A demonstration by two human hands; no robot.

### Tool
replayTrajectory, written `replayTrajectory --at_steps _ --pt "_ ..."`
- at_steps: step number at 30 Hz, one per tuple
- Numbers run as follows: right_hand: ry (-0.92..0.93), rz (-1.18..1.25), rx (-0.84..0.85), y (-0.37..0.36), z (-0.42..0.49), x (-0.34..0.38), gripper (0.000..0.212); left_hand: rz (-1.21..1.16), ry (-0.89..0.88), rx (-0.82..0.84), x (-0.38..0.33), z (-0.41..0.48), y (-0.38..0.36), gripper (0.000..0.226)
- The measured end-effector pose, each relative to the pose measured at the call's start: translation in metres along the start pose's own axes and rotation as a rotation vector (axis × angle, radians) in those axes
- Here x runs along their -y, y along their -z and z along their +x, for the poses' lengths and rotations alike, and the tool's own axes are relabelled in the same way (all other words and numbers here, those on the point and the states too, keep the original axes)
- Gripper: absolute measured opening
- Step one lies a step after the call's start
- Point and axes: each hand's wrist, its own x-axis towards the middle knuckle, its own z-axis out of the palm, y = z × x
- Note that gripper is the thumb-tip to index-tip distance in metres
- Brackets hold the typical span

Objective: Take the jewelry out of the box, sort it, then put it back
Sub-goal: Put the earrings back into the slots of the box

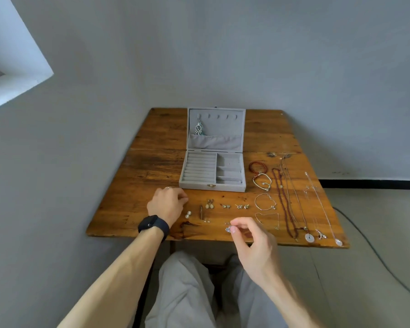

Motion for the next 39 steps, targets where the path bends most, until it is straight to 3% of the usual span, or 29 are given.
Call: replayTrajectory --at_steps 9,16,28,39 --pt "0.003 0.017 -0.014 0.010 0.041 -0.002 0.015 -0.599 0.011 -0.025 0.004 0.004 0.014 0.009" --pt "0.088 -0.113 0.044 -0.001 0.121 -0.002 0.016 -0.876 -0.057 -0.010 -0.018 0.034 0.021 0.009" --pt "0.045 -0.302 0.274 -0.051 0.223 -0.025 0.010 -0.940 0.048 0.039 -0.020 0.078 -0.021 0.010" --pt "-0.018 -0.663 0.437 -0.075 0.290 -0.015 0.015 -0.776 0.014 -0.008 -0.020 0.068 -0.038 0.011"
